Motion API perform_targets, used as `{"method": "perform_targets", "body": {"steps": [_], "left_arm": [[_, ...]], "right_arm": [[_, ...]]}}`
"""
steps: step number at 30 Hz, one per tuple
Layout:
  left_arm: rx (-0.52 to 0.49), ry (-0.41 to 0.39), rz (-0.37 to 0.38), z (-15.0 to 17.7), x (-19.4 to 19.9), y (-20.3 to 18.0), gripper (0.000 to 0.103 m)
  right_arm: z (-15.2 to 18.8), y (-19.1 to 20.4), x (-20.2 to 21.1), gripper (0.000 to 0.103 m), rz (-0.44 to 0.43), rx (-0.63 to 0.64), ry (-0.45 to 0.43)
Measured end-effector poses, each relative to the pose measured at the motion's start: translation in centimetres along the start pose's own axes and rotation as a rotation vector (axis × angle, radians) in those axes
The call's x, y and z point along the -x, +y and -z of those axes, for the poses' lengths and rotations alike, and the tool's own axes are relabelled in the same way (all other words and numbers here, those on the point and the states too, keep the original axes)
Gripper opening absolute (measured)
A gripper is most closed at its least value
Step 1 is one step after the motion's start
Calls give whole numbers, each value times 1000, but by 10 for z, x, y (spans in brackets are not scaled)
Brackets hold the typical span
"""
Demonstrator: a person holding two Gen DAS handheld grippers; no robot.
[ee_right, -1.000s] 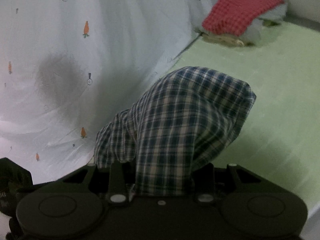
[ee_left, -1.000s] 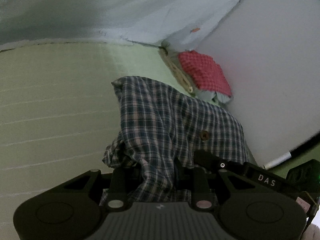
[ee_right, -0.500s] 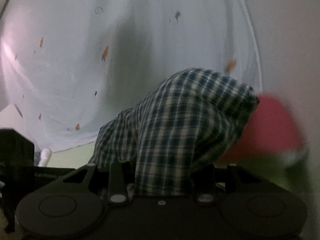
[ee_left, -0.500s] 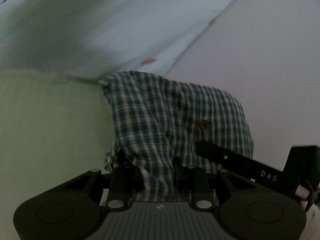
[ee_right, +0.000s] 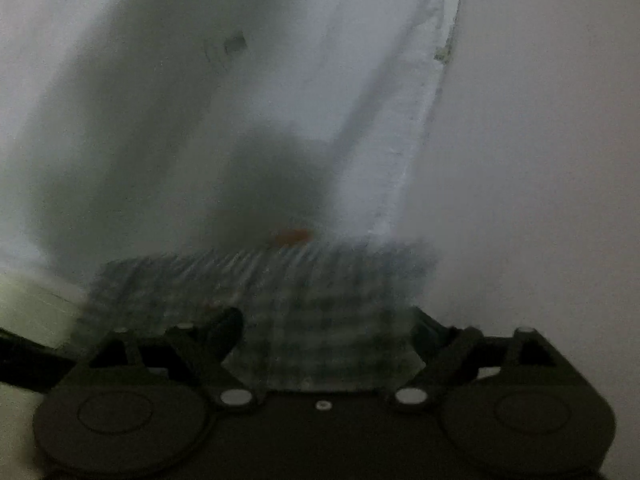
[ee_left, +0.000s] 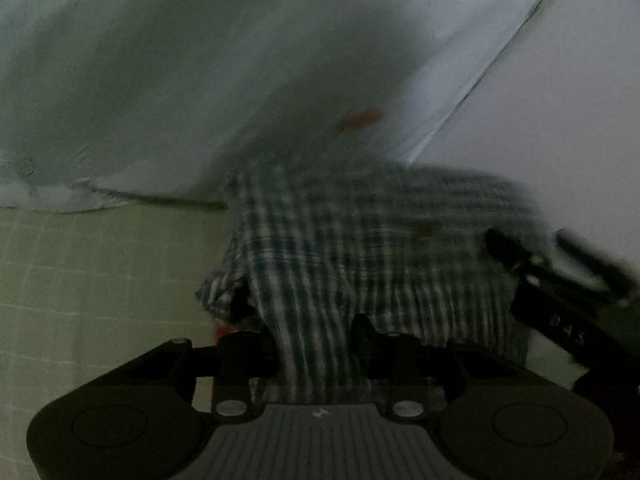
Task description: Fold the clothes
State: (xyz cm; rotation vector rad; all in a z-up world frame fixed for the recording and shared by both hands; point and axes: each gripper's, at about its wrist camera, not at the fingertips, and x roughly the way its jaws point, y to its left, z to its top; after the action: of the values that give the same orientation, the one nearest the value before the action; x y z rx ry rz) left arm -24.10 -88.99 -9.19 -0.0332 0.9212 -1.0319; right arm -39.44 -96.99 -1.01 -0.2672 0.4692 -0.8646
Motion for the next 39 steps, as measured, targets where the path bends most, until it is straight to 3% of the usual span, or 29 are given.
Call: {"method": "perform_targets", "body": {"steps": [2, 3, 5, 6, 7, 9, 10, 11, 14, 17, 23, 27, 35, 39], "left_arm": [[11, -13, -16, 5, -4, 2, 50], [16, -10, -24, 5, -5, 2, 55], [26, -24, -48, 7, -4, 1, 65], [27, -33, -55, 9, 2, 3, 72], [25, -35, -66, 9, 6, 6, 71], [17, -28, -96, 9, 6, 14, 94], [13, -24, -111, 10, 6, 17, 95], [15, -12, -116, 10, 8, 22, 95], [35, -26, -114, 5, 33, 34, 95], [-20, -108, -166, 8, 74, 30, 101], [-173, -252, -158, 18, 168, 9, 103], [-224, -336, -206, 43, 233, -9, 103], [-252, -334, -187, 96, 321, -22, 103], [-293, -311, -160, 115, 353, -16, 103]], "right_arm": [[9, 13, -5, 90, 121, 83, -38], [10, 15, -2, 90, 136, 87, -66], [13, 7, 6, 91, 36, 17, -132], [18, 6, 1, 92, -27, -40, -101], [22, 6, -6, 93, -92, -101, -55], [37, 5, -28, 94, -200, -229, 80], [48, 3, -45, 94, -238, -297, 178], [57, -2, -52, 96, -251, -373, 216], [53, -15, -43, 97, -239, -462, 221], [38, -21, -12, 101, -178, -428, 159], [12, -28, 80, 103, -103, -447, 44], [0, -13, 142, 103, -72, -456, 46], [2, 32, 254, 103, -100, -452, 114], [5, 60, 298, 103, -57, -447, 161]]}}
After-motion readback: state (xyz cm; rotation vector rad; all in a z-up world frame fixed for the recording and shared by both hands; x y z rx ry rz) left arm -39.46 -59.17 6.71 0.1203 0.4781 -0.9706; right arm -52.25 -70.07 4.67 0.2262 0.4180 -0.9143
